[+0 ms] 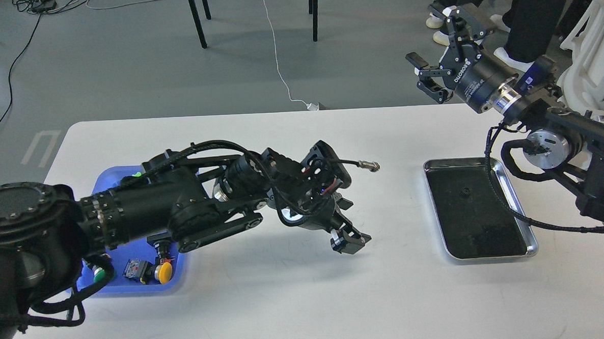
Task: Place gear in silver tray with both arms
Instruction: 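Release the gear on the table and return the left arm to the blue tray, then lower the right gripper and grasp the black gear on the table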
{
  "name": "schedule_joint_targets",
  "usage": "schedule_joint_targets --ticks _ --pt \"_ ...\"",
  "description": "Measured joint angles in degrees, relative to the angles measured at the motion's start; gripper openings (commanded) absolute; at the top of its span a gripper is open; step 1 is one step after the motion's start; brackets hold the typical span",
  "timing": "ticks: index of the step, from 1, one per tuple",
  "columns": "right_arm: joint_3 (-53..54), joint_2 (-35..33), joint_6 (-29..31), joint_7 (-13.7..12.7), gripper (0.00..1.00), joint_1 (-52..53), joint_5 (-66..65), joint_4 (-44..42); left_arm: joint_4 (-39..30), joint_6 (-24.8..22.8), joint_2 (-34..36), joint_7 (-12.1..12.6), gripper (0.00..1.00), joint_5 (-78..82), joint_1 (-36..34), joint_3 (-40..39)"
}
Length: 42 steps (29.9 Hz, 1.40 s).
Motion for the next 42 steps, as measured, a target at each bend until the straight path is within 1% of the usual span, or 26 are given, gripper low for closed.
schedule_joint_targets --ticks 3,5,8,10,13,16,19,22,24,28,31,34,38,42 --pt "0.9 -1.5 0.1 0.0 0.98 -2.3 0.0 1.2 -0.4 0.1 6.5 0.1 0.96 -6.9 0.6 -3.3" --pt "1.4 -3.0 0.1 0.0 0.98 -4.0 0.0 2.5 -0.4 1.6 10.8 0.0 0.96 -13.9 2.5 -5.3" --pt "1.9 -4.9 0.2 0.0 0.98 -6.9 0.0 5.0 -0.8 5.8 16.8 -0.4 0.97 -30.0 8.3 -9.5" --pt "2.1 -6.2 0.3 0.0 0.99 -8.5 -0.4 6.6 -2.3 8.5 19.9 -0.8 0.97 -41.2 12.9 -13.2" --pt "1.8 -7.9 0.7 0.0 0.99 -10.4 -2.2 8.9 -6.0 11.1 23.7 -2.2 0.98 -56.1 22.0 -21.3" --pt "1.1 -9.0 1.0 0.0 0.99 -11.2 -8.2 11.0 -8.4 11.3 24.9 -3.4 0.98 -63.9 31.4 -32.2" --pt "-0.1 -9.2 1.5 0.0 0.99 -11.3 -17.0 12.6 -9.7 10.8 23.9 -3.8 0.98 -67.6 40.2 -43.9" --pt "-2.6 -9.2 2.7 0.0 0.99 -9.7 -26.8 13.5 -10.9 10.3 21.8 -3.8 0.98 -70.7 46.9 -52.3" --pt "-5.4 -9.2 3.3 0.0 0.99 -6.8 -33.8 13.8 -11.1 10.3 20.9 -3.8 0.98 -72.2 49.7 -55.2" --pt "-17.7 -7.1 3.6 0.0 0.99 3.8 -48.0 14.0 -11.2 10.4 20.3 -3.5 0.98 -73.0 51.9 -56.9" --pt "-28.4 -2.7 3.6 0.0 0.99 12.8 -55.2 14.0 -11.2 10.4 20.3 -3.4 0.98 -73.1 52.2 -57.3" --pt "-36.5 2.2 3.6 0.0 0.99 19.6 -60.1 13.9 -11.2 10.3 20.3 -3.3 0.98 -73.2 52.2 -57.6" --pt "-42.8 8.1 3.6 0.0 0.99 24.8 -66.4 13.5 -11.2 10.3 20.2 -3.1 0.98 -73.2 52.2 -57.7" --pt "-46.5 12.1 3.1 0.0 0.98 26.5 -73.1 13.0 -11.2 10.3 20.2 -3.0 0.98 -73.2 52.2 -57.7"
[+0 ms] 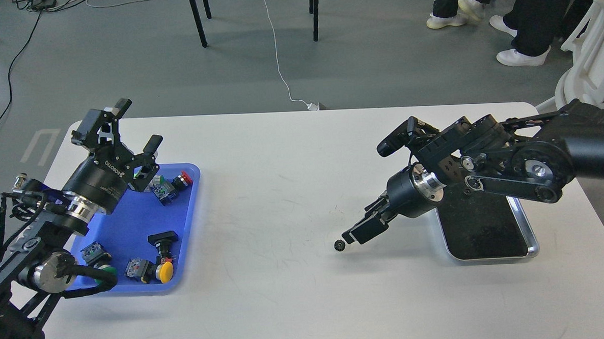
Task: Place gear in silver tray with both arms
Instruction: 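Lower the right gripper and grasp the black gear on the table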
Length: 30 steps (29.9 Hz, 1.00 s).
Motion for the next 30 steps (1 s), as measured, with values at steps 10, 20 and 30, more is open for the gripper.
schedule_joint_targets --ticks 10,20,30 --pt "-3.5 8.0 -7.3 0.0 0.94 0.2 -6.5 -3.7 0.0 -0.1 0.2 0.1 0.98 0.0 0.0 0.1" --pt "-9.6 14.8 -10.6 0.0 0.80 0.2 -7.0 -8.0 0.0 -0.1 0.1 0.1 0.98 0.1 0.0 0.2" --pt "-10.9 16.1 -10.9 0.0 0.55 0.2 -7.0 -8.9 0.0 0.0 0.3 0.1 0.98 0.1 -0.2 0.1"
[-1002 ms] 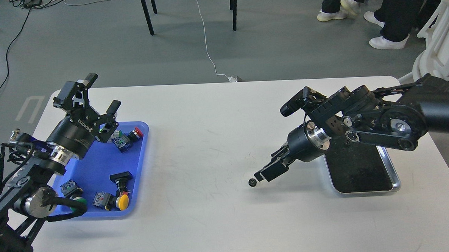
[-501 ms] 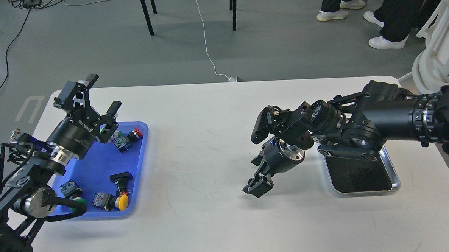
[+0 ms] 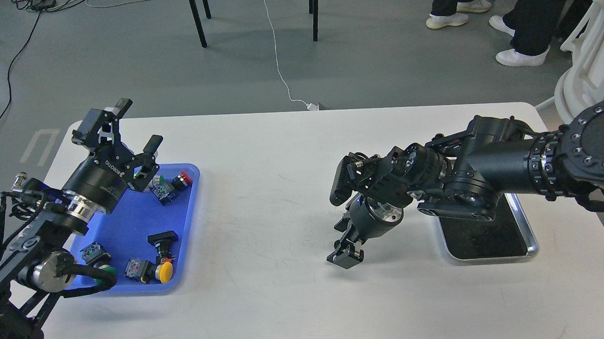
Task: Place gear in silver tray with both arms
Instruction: 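Lower the right gripper and grasp the black gear on the table, then carry the gear with the right gripper and lower it into the silver tray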
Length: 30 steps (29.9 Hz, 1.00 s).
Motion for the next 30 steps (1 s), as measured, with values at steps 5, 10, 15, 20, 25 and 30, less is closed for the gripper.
schedule_joint_targets --ticks 5,10,15,20,25,30 --pt "-0.2 -0.1 0.0 0.0 0.32 0.0 0.0 0.0 0.0 0.0 0.2 0.1 0.98 0.0 0.0 0.0" --pt "-0.2 -0.1 0.2 0.0 0.19 0.2 0.0 0.1 0.0 0.0 0.2 0.1 0.98 -0.1 0.0 0.0" --pt "-0.2 -0.2 0.5 0.0 0.13 0.9 0.0 0.3 0.0 0.0 0.1 0.1 0.98 -0.1 0.0 -0.1" --pt "-0.2 -1.1 0.5 0.0 0.13 2.7 0.1 0.3 0.0 0.0 -0.1 0.1 0.98 0.0 0.0 -0.1" --pt "0.0 -5.8 0.1 0.0 0.13 7.0 0.4 0.8 0.0 0.1 -0.2 0.1 0.98 0.0 -0.1 0.0" --pt "-0.1 -15.8 0.1 0.0 0.13 9.8 0.1 4.9 0.0 0.0 -0.2 0.1 0.98 0.0 -0.2 0.0"
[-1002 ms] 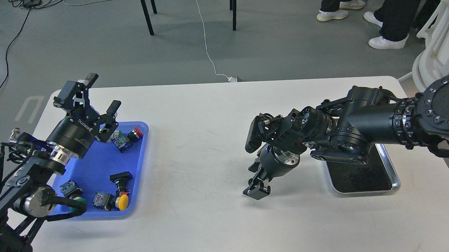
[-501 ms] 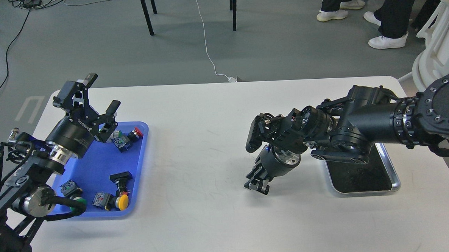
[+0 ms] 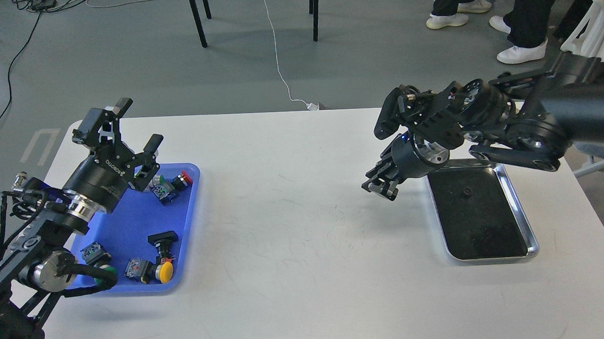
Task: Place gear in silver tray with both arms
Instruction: 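Carry the gear with the right gripper and lower it into the silver tray, then open the right gripper and withdraw it from the silver tray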
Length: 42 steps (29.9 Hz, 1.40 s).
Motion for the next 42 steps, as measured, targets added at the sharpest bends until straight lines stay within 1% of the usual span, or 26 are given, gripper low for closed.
schedule_joint_targets --ticks 6,8,12,19,29,32,33,37,39,42 --pt "-1.8 -13.8 0.1 0.0 0.14 -0.8 -3.1 3.6 0.0 0.0 -0.1 0.0 0.98 0.1 -0.4 0.4" --pt "-2.2 -17.2 0.0 0.0 0.14 -2.7 -3.8 3.7 0.0 0.0 -0.2 0.1 0.98 0.1 -0.4 0.5" --pt "-2.1 -21.5 -1.3 0.0 0.14 -6.9 -4.0 3.5 0.0 -0.1 -0.6 0.1 0.98 0.1 -0.5 0.5" --pt "-0.3 -22.5 -2.7 0.0 0.16 -12.6 -4.0 1.0 -0.3 -0.1 -0.8 0.1 0.98 0.2 -0.5 0.5" --pt "1.6 -19.7 -2.8 0.0 0.18 -17.4 -4.0 -3.7 -1.1 -0.1 -0.6 0.1 0.98 0.2 -0.1 0.6" --pt "1.7 -19.2 -2.8 0.0 0.22 -18.2 -3.9 -4.4 -1.2 -0.1 -0.6 0.1 0.98 0.2 -0.1 0.6" --pt "1.8 -19.1 -2.8 0.0 0.25 -18.3 -3.9 -4.5 -1.2 -0.1 -0.6 0.1 0.98 0.2 -0.1 0.6" --pt "2.4 -18.9 -2.8 0.0 0.49 -18.5 -3.9 -4.5 -1.2 -0.1 -0.6 0.1 0.98 0.2 -0.1 0.6" --pt "2.5 -18.9 -2.9 0.0 0.65 -18.5 -3.9 -4.5 -1.1 -0.1 -0.6 0.1 0.98 0.2 -0.1 0.6" --pt "2.6 -18.9 -2.9 0.0 0.82 -18.5 -3.7 -4.2 -1.2 -0.1 -0.5 0.1 0.98 0.2 -0.1 0.5"
